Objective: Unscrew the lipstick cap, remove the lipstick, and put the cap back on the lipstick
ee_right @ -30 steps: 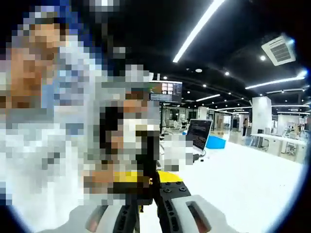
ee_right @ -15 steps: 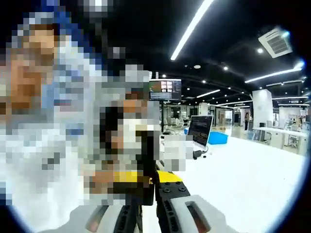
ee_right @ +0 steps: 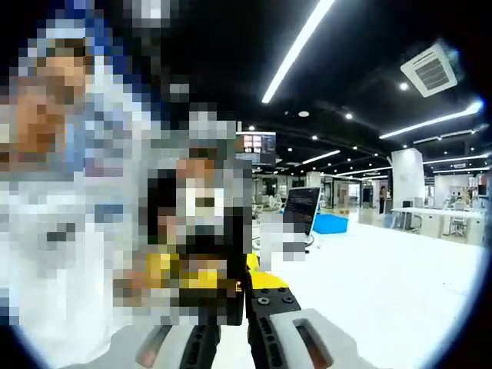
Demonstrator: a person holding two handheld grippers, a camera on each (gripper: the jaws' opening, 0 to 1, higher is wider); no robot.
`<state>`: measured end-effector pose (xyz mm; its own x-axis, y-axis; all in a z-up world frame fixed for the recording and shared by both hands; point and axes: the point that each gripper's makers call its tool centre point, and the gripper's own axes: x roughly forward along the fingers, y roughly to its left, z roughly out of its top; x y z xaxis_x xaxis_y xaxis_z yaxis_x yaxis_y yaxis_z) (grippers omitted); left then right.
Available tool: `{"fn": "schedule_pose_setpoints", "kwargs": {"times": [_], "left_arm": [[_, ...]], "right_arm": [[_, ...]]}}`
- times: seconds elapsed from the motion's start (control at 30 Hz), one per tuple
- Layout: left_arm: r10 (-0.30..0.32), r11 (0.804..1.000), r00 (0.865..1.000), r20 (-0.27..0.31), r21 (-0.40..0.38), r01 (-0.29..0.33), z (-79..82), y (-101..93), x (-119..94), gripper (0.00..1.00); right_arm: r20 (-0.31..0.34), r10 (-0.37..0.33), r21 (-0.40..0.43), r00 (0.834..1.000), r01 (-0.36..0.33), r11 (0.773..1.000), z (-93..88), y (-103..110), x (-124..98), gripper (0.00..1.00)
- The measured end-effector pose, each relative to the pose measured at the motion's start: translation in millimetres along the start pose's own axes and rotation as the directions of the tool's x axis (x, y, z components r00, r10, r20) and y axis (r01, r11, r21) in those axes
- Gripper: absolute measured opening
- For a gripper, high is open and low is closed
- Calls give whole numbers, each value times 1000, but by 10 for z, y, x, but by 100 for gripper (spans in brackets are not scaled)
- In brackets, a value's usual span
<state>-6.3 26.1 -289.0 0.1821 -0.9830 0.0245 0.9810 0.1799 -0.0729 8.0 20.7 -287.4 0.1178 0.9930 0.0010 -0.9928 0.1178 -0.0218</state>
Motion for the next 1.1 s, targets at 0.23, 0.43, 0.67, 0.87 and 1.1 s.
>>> {"fn": "schedule_pose_setpoints", "kwargs": {"times": [0.23, 0.43, 0.67, 0.87, 1.1], "left_arm": [[36, 999, 999, 25, 30, -36, 45, 158, -167, 53], [86, 996, 996, 9, 29, -86, -40, 347, -239, 52], [111, 992, 994, -1, 62, -110, -38, 374, -241, 51], [101, 992, 995, 5, 72, -102, -17, 346, -223, 50], [121, 990, 993, 11, 72, -121, 10, 379, -265, 48]], "right_arm": [[-3, 24, -33, 1000, -24, 999, -182, -222, 33, 10], [-10, 29, -56, 1000, -30, 998, -390, -489, 78, 10], [-60, 107, -54, 993, -110, 992, -663, -725, 172, 10], [-64, 135, -34, 989, -138, 990, -760, -894, 250, 10], [-130, 107, -32, 986, -112, 993, -1003, -1028, 238, 10]]}}
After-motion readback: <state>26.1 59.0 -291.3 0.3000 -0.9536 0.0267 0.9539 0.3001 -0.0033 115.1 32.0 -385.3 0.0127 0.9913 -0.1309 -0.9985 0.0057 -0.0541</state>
